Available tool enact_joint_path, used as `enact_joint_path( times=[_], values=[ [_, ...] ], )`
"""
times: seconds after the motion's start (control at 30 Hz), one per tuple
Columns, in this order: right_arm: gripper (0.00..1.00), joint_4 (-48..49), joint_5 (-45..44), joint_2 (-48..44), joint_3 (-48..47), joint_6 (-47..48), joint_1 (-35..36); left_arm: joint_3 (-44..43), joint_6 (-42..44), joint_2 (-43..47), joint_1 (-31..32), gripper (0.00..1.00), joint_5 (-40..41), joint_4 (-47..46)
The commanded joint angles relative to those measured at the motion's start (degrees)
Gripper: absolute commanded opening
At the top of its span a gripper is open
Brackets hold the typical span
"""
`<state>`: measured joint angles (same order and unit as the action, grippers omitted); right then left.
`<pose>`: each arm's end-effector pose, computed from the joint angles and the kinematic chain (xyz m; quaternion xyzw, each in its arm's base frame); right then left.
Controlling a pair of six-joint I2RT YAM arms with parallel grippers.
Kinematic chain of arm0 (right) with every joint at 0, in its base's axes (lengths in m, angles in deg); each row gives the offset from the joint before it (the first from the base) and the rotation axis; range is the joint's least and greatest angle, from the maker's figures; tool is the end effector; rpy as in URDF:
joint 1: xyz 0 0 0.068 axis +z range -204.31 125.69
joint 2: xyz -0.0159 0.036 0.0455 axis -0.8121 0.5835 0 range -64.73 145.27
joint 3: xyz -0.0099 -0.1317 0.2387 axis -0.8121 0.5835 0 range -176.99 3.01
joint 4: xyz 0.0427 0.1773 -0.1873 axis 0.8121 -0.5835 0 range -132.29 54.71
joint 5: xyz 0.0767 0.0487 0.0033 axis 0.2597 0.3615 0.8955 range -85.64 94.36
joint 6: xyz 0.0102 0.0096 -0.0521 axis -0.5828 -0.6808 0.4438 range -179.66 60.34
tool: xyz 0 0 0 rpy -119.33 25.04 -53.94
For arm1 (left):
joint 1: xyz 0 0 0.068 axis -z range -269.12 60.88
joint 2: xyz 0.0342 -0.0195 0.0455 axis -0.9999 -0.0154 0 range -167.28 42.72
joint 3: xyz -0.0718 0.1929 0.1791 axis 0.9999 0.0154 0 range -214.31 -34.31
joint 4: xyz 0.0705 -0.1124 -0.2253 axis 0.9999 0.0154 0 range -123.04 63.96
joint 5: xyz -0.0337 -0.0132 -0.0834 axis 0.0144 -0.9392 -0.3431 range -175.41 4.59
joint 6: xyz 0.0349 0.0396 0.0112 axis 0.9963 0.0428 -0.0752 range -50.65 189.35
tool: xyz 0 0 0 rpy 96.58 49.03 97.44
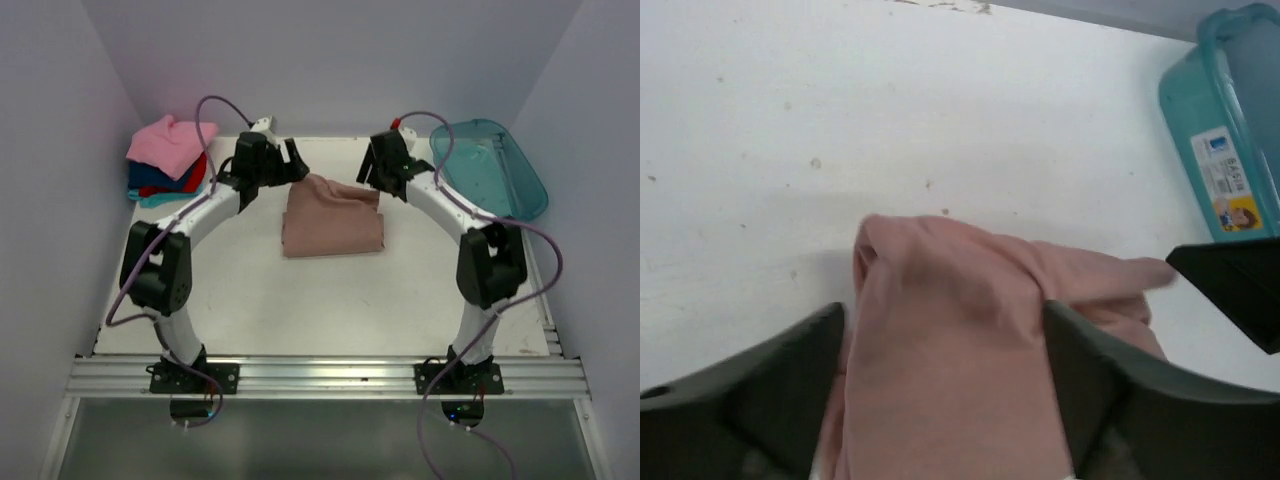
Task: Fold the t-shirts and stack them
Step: Fold the long partially folded tshirt into a neat square
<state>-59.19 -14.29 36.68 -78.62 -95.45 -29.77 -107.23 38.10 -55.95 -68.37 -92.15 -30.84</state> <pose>0.3694 0.1561 0.2714 0.1525 0.8966 0.0662 0.4104 0.3755 -0.1468 0.2709 -0.0481 0.8546 -0.2708 0.4404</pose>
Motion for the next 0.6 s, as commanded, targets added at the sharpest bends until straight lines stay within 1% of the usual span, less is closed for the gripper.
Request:
enact_joint_path(
  times=[0.0,0.03,0.07,0.1,0.13,0.17,0.2,0.27,0.3,0.37,0.4,0.43,0.47,0.5,0.53,0.57],
  values=[
    [0.78,-2.09,-4.46,12.19,-17.04,3.97,-2.38,-13.07,2.33,-8.0,-2.56,0.92,1.55,2.06],
    [0.84,-2.03,-4.46,12.67,-18.73,4.24,-2.3,-13.38,2.33,-7.68,-2.56,0.97,1.82,2.46],
    [0.91,0.58,-3.94,12.07,-17.88,4.5,-2.3,-12.34,2.42,-6.28,-2.56,1.0,1.56,1.77],
    [0.95,2.44,-3.58,9.19,-16.13,4.94,-2.39,-7.63,2.5,-2.0,-2.56,1.0,1.3,-1.98],
    [0.96,4.28,-3.06,6.99,-13.93,5.12,-2.39,-5.41,2.77,0.47,-2.56,1.0,1.12,-4.72],
    [0.98,7.35,-3.05,4.96,-9.21,5.38,-2.3,-3.3,2.94,2.59,-2.56,1.0,1.38,-5.62],
    [0.98,8.16,-2.62,1.2,-7.08,5.64,-2.3,-0.06,2.94,6.18,-2.56,1.0,1.99,-6.58],
    [0.98,10.09,-1.57,-1.99,-1.47,5.73,-2.39,2.51,1.72,9.01,-2.56,1.0,1.65,-6.85],
    [0.98,10.36,-0.86,-3.48,0.05,5.91,-2.3,4.96,1.19,11.29,-2.56,1.0,0.51,-7.46],
    [0.98,11.41,1.68,-7.0,4.17,5.82,-2.3,7.52,-1.0,13.15,-2.38,1.0,-1.77,-9.22],
    [0.96,11.86,2.48,-7.88,5.24,5.65,-2.39,9.8,-1.53,14.37,-2.21,1.0,-4.22,-10.62],
    [0.95,12.03,4.31,-8.5,6.2,5.47,-2.39,10.95,-1.97,15.0,-1.51,1.0,-4.77,-11.68],
    [0.93,12.47,5.2,-9.37,7.78,5.21,-2.3,12.09,-2.41,15.35,-0.98,1.0,-5.38,-13.08],
    [0.9,12.47,6.16,-9.47,8.32,4.42,-2.39,13.85,-2.42,15.09,-0.19,1.0,-7.65,-16.05],
    [0.8,12.56,8.35,-9.38,8.76,4.07,-2.39,14.21,-2.94,14.57,0.77,1.0,-8.54,-16.87],
    [0.73,12.91,9.42,-8.95,9.37,3.71,-2.39,14.3,-3.55,13.78,1.13,0.99,-9.42,-17.57]
  ],
)
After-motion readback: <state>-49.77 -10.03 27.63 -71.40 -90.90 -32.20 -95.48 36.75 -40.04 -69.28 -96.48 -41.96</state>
